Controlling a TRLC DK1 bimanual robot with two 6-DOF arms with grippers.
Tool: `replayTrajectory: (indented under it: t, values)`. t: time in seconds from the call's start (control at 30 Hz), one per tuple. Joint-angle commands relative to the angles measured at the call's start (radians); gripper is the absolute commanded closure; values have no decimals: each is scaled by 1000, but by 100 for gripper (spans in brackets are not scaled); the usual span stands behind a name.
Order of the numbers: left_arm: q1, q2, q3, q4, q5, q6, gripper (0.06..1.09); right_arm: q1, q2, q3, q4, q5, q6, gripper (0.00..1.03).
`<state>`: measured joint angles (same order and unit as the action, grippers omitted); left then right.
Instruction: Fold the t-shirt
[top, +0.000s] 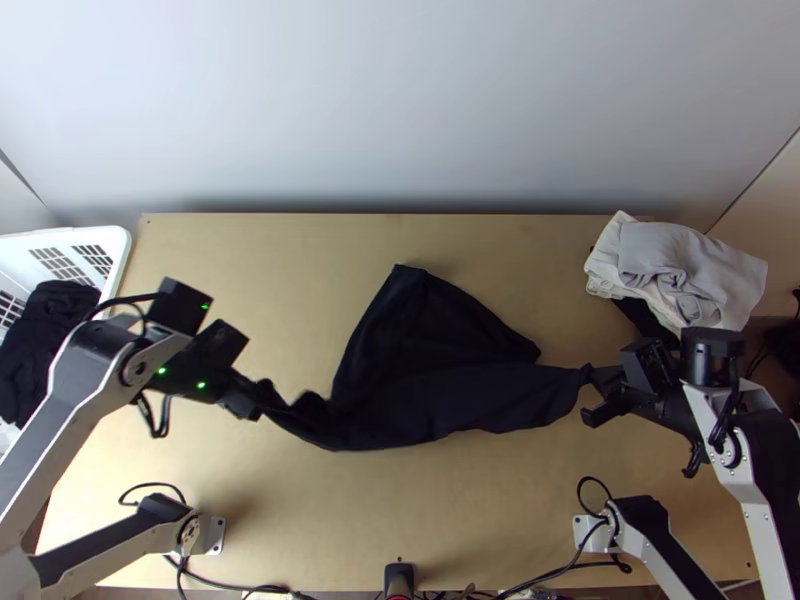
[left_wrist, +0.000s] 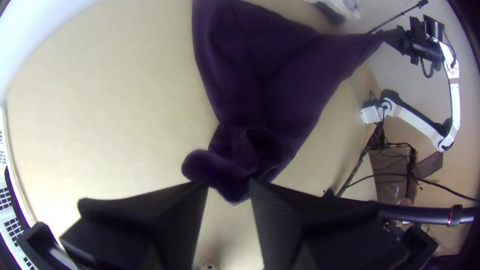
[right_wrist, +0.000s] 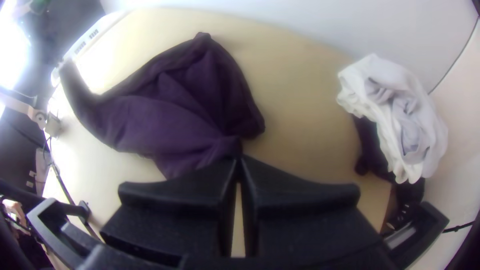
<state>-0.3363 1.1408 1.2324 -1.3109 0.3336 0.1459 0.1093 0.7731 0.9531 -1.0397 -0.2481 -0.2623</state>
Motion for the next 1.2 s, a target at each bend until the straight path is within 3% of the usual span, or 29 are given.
replayTrajectory:
  t: [0.0, 0.07, 0.17, 0.37, 0.6, 1.17]
  values:
    - [-15, 106, 49, 68, -1, 3, 31, -39, -20, -22, -6, -25, 40, 100]
    - [6, 163, 99, 94, 1, 15, 18, -31, -14, -19, 6, -25, 66, 100]
    - [34, 275, 203, 137, 1, 15, 12, -16, -6, -11, 20, -25, 113, 100]
    - [14, 548, 432, 291, -1, -31, 12, 53, 28, 13, 55, -22, 215, 100]
    - [-47, 866, 665, 398, -19, -52, 12, 50, 92, 52, 64, -13, 196, 100]
    - [-152, 1085, 707, 631, -56, -81, 13, 52, 157, 59, 55, 6, 182, 100]
